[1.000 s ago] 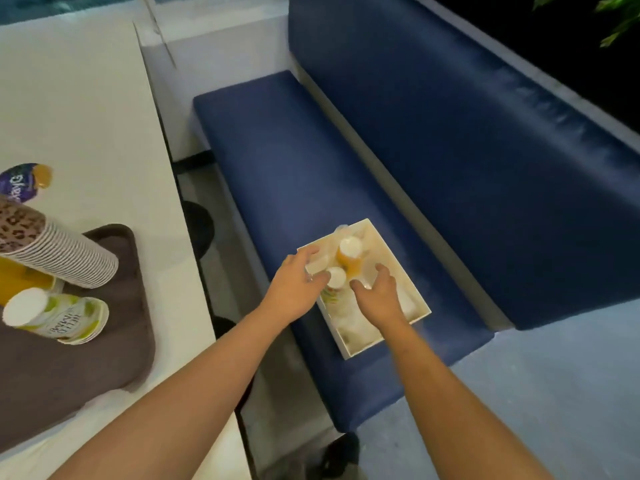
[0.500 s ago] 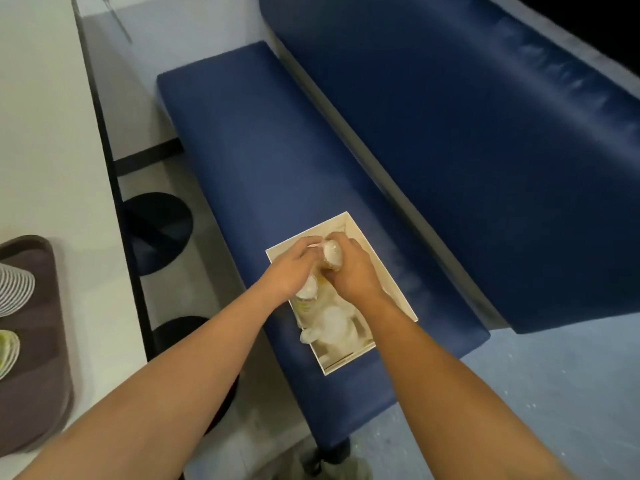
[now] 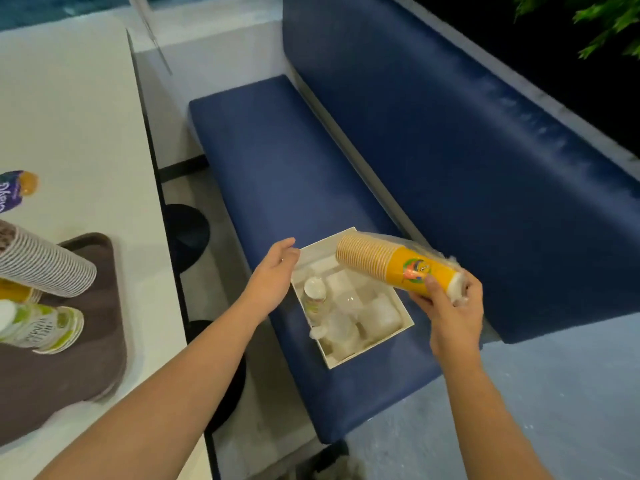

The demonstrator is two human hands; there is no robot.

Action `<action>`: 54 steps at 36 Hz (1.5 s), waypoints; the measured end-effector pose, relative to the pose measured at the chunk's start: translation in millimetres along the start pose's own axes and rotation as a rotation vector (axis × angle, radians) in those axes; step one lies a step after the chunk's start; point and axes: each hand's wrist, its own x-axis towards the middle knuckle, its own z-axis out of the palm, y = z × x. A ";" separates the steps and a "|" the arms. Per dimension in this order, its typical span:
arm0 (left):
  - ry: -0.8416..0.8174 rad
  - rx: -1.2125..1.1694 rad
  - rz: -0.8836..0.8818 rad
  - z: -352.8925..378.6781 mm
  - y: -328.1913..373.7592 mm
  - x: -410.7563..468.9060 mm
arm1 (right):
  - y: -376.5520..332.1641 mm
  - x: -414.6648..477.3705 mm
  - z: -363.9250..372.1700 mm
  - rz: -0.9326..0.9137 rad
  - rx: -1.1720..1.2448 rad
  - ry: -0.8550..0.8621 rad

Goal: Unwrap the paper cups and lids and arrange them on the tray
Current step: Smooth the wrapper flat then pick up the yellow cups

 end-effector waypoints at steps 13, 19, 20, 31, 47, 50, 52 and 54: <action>-0.139 -0.484 -0.032 -84.4 44.8 -162.5 | -64.3 -120.1 34.3 0.297 0.196 -0.523; -0.170 -0.478 -0.073 -184.8 -10.6 -229.4 | -77.1 -196.4 86.9 0.111 -0.203 -0.811; -0.146 -0.480 -0.070 -194.3 -16.0 -237.4 | -79.2 -203.1 93.2 0.050 -0.312 -0.853; 0.064 -0.225 0.065 -348.2 -89.6 -348.4 | -77.1 -411.6 243.0 -1.040 -1.404 -1.049; 0.877 -0.258 0.432 -497.1 -99.6 -410.2 | -18.2 -458.2 271.5 -0.651 -0.934 -1.124; 1.003 -0.191 0.393 -489.5 -89.2 -406.6 | -23.7 -459.1 269.0 -0.623 -0.912 -1.186; 0.987 -0.327 0.386 -482.9 -78.2 -408.3 | -27.4 -458.0 266.2 -0.607 -0.911 -1.193; 0.991 -0.425 0.430 -474.0 -71.8 -414.5 | -30.4 -455.3 263.4 -0.583 -0.904 -1.188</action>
